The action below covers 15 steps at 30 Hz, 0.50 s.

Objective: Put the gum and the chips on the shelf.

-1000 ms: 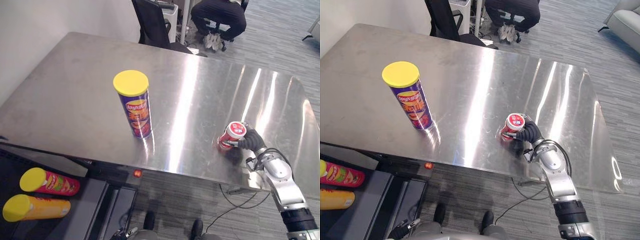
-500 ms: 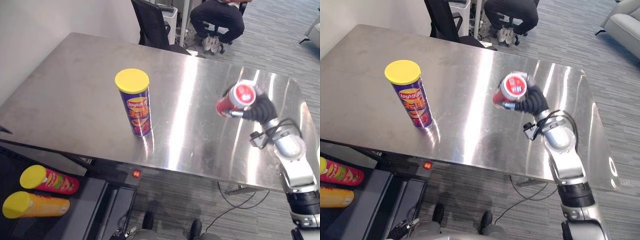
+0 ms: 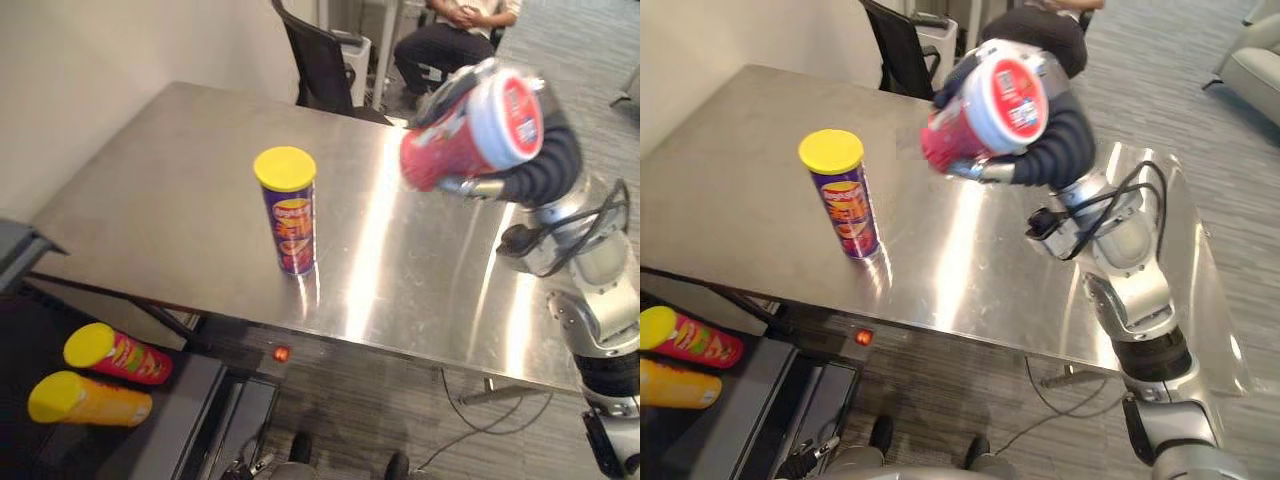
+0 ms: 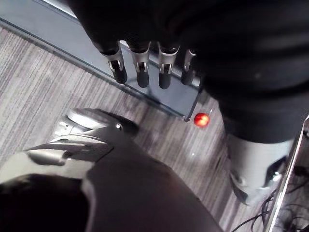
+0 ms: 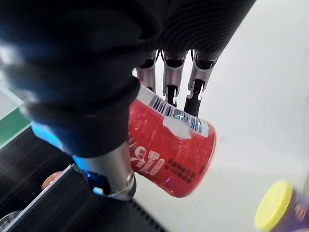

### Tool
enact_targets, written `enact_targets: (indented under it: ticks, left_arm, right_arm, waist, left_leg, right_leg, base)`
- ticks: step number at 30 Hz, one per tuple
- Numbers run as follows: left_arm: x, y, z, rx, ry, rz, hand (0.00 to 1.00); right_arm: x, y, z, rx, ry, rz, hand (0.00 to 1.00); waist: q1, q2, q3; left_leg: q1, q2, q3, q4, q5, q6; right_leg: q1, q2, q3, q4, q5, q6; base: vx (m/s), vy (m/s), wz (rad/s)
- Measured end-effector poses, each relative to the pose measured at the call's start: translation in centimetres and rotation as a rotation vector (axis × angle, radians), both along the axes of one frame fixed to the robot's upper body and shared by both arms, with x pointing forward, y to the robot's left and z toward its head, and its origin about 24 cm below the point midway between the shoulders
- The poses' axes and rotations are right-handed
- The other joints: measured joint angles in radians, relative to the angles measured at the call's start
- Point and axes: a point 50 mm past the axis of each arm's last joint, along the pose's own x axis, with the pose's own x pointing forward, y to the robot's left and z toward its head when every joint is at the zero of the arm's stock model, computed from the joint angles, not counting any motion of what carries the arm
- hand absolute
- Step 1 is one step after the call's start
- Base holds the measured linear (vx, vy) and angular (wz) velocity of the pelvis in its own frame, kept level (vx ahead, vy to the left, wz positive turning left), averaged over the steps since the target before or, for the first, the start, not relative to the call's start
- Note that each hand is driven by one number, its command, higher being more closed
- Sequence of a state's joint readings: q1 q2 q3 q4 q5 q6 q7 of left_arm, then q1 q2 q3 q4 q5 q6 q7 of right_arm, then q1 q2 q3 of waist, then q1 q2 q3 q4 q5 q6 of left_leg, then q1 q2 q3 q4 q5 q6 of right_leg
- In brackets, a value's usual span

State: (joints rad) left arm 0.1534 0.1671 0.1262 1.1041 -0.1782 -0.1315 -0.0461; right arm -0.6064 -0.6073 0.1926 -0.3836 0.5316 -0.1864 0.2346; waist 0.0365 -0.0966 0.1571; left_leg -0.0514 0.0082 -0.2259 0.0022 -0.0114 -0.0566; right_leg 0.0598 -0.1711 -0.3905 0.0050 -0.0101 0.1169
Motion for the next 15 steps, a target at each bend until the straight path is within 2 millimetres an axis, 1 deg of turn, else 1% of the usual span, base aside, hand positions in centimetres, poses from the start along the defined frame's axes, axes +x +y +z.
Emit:
enact_targets:
  ticks: [1,2,3,4,5,6,7,8,9,10,11,12,13,14,15]
  left_arm:
    - [0.1,-0.1,0.0,-0.001,-0.006,0.001,0.0]
    - [0.2,-0.2,0.0,-0.002,-0.02,0.013,0.0]
    - [0.4,-0.2,0.1,-0.004,-0.033,0.023,0.0]
    - [0.5,-0.4,0.1,-0.01,-0.04,0.032,0.0]
    - [0.6,-0.7,0.1,-0.015,-0.048,0.039,0.0]
    - [0.7,-1.0,0.1,-0.02,-0.058,0.055,0.0]
    - [0.2,-0.9,0.0,-0.025,-0.062,0.125,0.0]
    - [-0.6,-0.8,-0.1,-0.035,-0.063,0.224,0.0]
    - [-0.8,-0.6,-0.1,-0.035,-0.063,0.269,0.0]
    - [-1.2,0.2,0.0,-0.032,-0.073,0.353,0.0]
    - [-1.7,-0.2,-0.2,-0.046,-0.069,0.421,0.0]
    - [-1.9,-0.8,-0.3,-0.062,-0.064,0.444,0.0]
    - [-1.8,-1.1,-0.3,-0.065,-0.081,0.446,0.0]
    - [-1.3,-1.0,0.0,-0.058,-0.11,0.437,0.0]
    - [-1.0,-0.7,0.1,-0.053,-0.127,0.434,0.0]
  right_arm:
    - [-0.1,0.6,0.2,-0.02,-0.008,0.025,1.0]
    - [-0.3,1.7,0.7,-0.052,-0.028,0.085,1.0]
    - [-0.5,2.7,1.5,-0.077,-0.052,0.13,1.0]
    - [-0.6,3.2,1.9,-0.09,-0.067,0.143,1.0]
    - [-0.6,3.7,2.5,-0.108,-0.092,0.156,1.0]
    - [-0.4,4.2,3.1,-0.124,-0.111,0.161,1.0]
    - [-0.2,4.8,3.7,-0.139,-0.127,0.164,1.0]
    - [-0.3,4.9,4.0,-0.143,-0.138,0.168,1.0]
    - [-0.3,4.9,3.9,-0.14,-0.14,0.17,1.0]
    - [-0.3,4.7,4.0,-0.142,-0.147,0.16,1.0]
    - [-0.3,4.2,4.1,-0.148,-0.152,0.137,1.0]
    - [-0.2,3.8,4.0,-0.152,-0.147,0.123,1.0]
    - [0.1,2.5,3.0,-0.176,-0.115,0.075,1.0]
    - [0.4,1.4,2.1,-0.199,-0.078,0.03,1.0]
    - [0.4,0.7,1.8,-0.195,-0.066,0.013,1.0]
  waist:
    - [0.001,0.005,0.001]
    - [0.01,0.009,0.002]
    - [0.023,0.014,0.006]
    - [0.033,0.021,0.01]
    - [0.046,0.033,0.018]
    - [0.065,0.043,0.023]
    - [0.093,0.054,0.024]
    - [0.108,0.047,0.019]
    - [0.105,0.035,0.017]
    - [0.081,-0.01,0.014]
    - [0.081,0.014,0.017]
    - [0.072,0.038,0.019]
    - [0.041,0.04,0.018]
    - [0.034,0.048,0.01]
    - [0.016,0.02,-0.002]
  left_leg:
    - [-0.01,-0.004,-0.018,0.009,0.001,-0.001]
    - [-0.034,-0.017,-0.062,0.028,0.005,-0.008]
    - [-0.055,-0.027,-0.106,0.041,0.013,-0.016]
    - [-0.063,-0.03,-0.128,0.044,0.019,-0.021]
    - [-0.073,-0.033,-0.162,0.046,0.028,-0.029]
    - [-0.079,-0.026,-0.166,0.031,0.043,-0.036]
    - [-0.082,-0.003,-0.148,-0.007,0.044,-0.031]
    - [-0.103,0.039,-0.029,-0.033,0.008,0.02]
    - [-0.114,0.053,0.049,-0.037,-0.033,0.062]
    - [-0.167,0.054,0.205,0.069,-0.067,0.137]
    - [-0.214,0.109,0.355,0.286,-0.014,0.233]
    - [-0.227,0.122,0.426,0.318,-0.008,0.21]
    - [-0.246,0.11,0.47,0.34,0.062,0.17]
    - [-0.24,0.069,0.438,0.235,0.158,0.135]
    - [-0.223,0.034,0.426,0.142,0.225,0.119]
  right_leg:
    - [0.003,-0.001,-0.02,0.003,-0.002,-0.002]
    - [0.011,-0.006,-0.066,0.002,-0.016,-0.001]
    - [0.022,-0.012,-0.114,-0.001,-0.032,0.01]
    - [0.027,-0.01,-0.136,-0.002,-0.034,0.011]
    - [0.034,-0.006,-0.17,0.001,-0.037,0.009]
    - [0.031,-0.005,-0.191,0.008,-0.043,0.005]
    - [0.012,-0.002,-0.213,0.035,-0.052,-0.003]
    - [-0.004,0.004,-0.23,0.049,-0.053,-0.01]
    - [-0.007,0.001,-0.247,0.045,-0.048,-0.019]
    - [-0.017,-0.039,-0.288,0.026,-0.047,-0.021]
    - [-0.028,-0.045,-0.319,0.082,-0.055,-0.023]
    - [-0.032,-0.045,-0.332,0.132,-0.071,-0.022]
    - [-0.033,-0.075,-0.351,0.19,-0.118,-0.044]
    - [-0.033,-0.035,-0.368,0.148,-0.133,-0.071]
    - [-0.034,-0.028,-0.391,0.097,-0.129,-0.089]
  base:
    - [-0.06,-0.031,0.82]
    - [-0.06,-0.047,1.08]
    - [-0.07,-0.057,1.12]
    - [-0.06,-0.059,1.07]
    - [-0.09,-0.061,0.81]
    - [-0.12,-0.062,0.75]
    - [-0.17,-0.09,0.49]
    - [-0.14,-0.078,0.4]
    - [-0.12,-0.039,0.68]
    - [-0.06,0.003,0.79]
    - [-0.04,0.036,0.86]
    - [-0.08,0.069,1.23]
    - [-0.18,0.023,1.76]
    - [-0.23,-0.029,2.13]
    - [-0.21,-0.111,2.08]
